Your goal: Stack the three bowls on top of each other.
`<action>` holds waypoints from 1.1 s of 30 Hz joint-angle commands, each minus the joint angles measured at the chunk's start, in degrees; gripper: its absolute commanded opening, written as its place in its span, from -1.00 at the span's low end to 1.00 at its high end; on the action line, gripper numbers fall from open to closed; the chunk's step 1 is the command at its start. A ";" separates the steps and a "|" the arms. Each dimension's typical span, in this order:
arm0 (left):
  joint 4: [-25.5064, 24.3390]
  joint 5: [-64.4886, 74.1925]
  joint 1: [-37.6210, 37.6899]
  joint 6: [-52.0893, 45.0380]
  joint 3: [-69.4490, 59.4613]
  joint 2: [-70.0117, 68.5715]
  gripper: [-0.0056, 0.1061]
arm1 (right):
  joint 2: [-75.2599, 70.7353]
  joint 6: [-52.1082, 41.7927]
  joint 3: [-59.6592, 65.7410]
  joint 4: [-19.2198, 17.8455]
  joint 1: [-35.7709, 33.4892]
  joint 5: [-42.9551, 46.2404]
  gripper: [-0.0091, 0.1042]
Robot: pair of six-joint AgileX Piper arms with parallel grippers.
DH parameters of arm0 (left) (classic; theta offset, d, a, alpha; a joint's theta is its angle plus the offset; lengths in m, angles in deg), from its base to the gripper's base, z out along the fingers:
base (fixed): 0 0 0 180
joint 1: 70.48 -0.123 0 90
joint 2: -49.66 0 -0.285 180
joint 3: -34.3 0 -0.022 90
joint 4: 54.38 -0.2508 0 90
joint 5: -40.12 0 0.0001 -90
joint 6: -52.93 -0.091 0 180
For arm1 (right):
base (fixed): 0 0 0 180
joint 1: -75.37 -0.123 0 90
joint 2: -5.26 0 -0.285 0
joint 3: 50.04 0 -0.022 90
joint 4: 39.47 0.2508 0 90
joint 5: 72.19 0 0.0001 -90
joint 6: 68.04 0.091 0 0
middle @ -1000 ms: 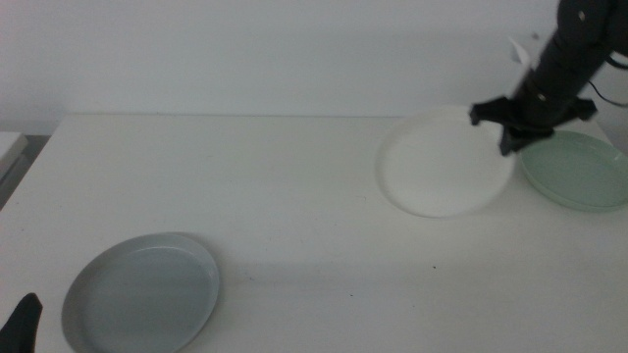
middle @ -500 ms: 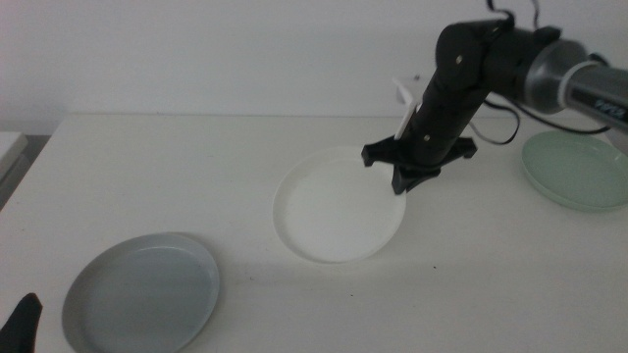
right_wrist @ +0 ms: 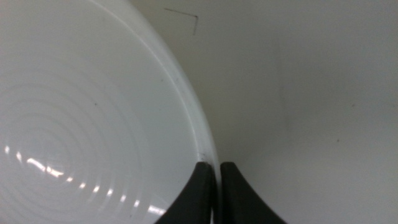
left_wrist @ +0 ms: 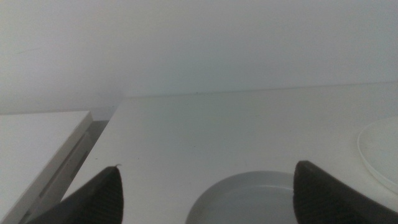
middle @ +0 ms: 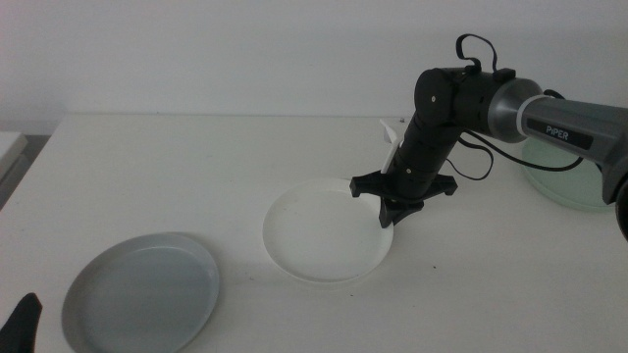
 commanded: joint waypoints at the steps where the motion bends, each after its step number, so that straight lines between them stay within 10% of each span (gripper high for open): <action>1: 0.01 -0.79 0.07 0.07 0.02 -0.21 0.78 | 0.01 -0.40 -0.41 -0.90 -0.02 0.22 -0.78; 11: 0.01 -0.79 0.07 0.07 0.02 -0.21 0.78 | -2.97 -3.49 -4.18 -6.55 2.31 -5.59 0.80; 19: 0.01 -0.79 0.07 0.07 0.02 -0.21 0.78 | -8.90 -3.82 -18.27 -14.49 17.17 -9.33 0.80; 33: 0.01 -0.79 0.07 0.07 0.02 -0.21 0.78 | 2.46 -3.87 -22.28 -10.72 42.32 -4.42 0.80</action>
